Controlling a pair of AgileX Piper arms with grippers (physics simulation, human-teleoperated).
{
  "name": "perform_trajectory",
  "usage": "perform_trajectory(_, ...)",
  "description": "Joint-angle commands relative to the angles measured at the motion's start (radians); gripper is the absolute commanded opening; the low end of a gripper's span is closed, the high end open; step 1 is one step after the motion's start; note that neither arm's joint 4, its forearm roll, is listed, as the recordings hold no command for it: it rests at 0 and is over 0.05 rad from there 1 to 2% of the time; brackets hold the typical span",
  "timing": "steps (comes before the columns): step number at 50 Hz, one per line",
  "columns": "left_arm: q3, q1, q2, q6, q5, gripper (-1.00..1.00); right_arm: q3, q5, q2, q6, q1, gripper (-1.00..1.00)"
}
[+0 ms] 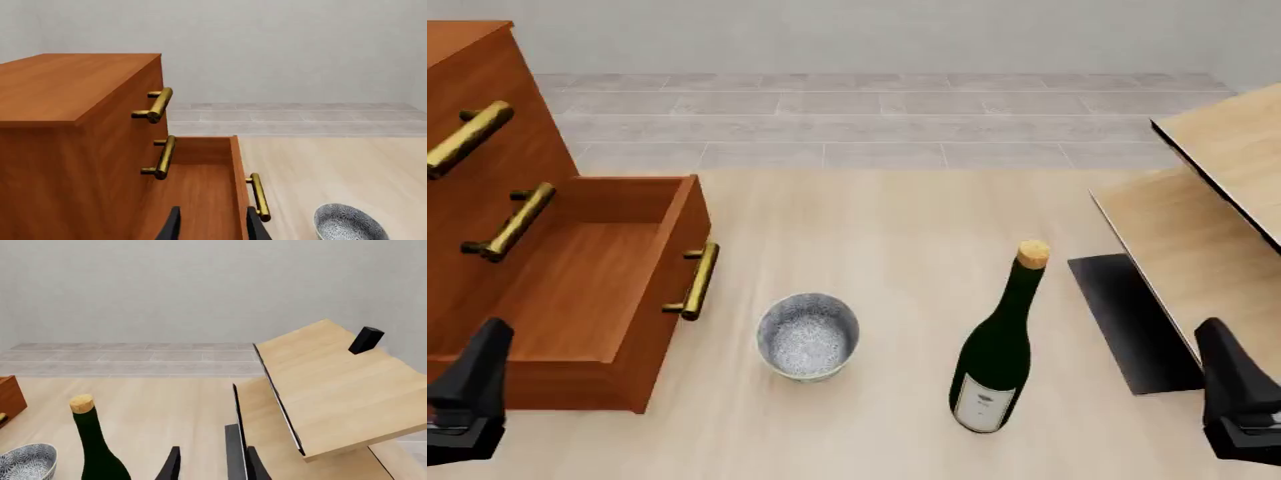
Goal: Put the bowl on top of the cabinet.
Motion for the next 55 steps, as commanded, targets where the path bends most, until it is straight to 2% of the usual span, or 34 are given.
perform_trajectory(1,0.0,-0.006,-0.001,0.004,0.006,1.0,-0.003,-0.001,0.004,0.0,0.0,1.0)
perform_trajectory(18,-0.014,-0.048,0.008,0.062,0.008,1.0,-0.003,-0.001,0.005,0.0,0.0,1.0)
perform_trajectory(21,-0.019,-0.08,0.11,0.068,-0.055,1.0,-0.003,-0.001,0.005,0.001,0.0,1.0)
perform_trajectory(29,-0.05,-0.203,0.247,0.112,-0.116,1.0,-0.003,-0.001,0.005,0.0,0.0,1.0)
perform_trajectory(36,-0.052,-0.219,0.477,0.118,-0.292,1.0,-0.003,-0.001,0.005,0.0,0.0,1.0)
perform_trajectory(39,-0.046,-0.229,0.518,0.15,-0.344,1.0,-0.003,-0.001,0.005,0.0,0.0,1.0)
perform_trajectory(41,-0.055,-0.227,0.57,0.142,-0.376,1.0,-0.003,-0.001,0.004,0.0,0.0,1.0)
perform_trajectory(48,-0.102,-0.251,0.644,0.158,-0.4,1.0,-0.003,-0.001,0.005,0.0,0.0,1.0)
perform_trajectory(55,-0.183,-0.271,0.705,0.122,-0.365,1.0,-0.003,-0.001,0.005,0.0,0.0,1.0)
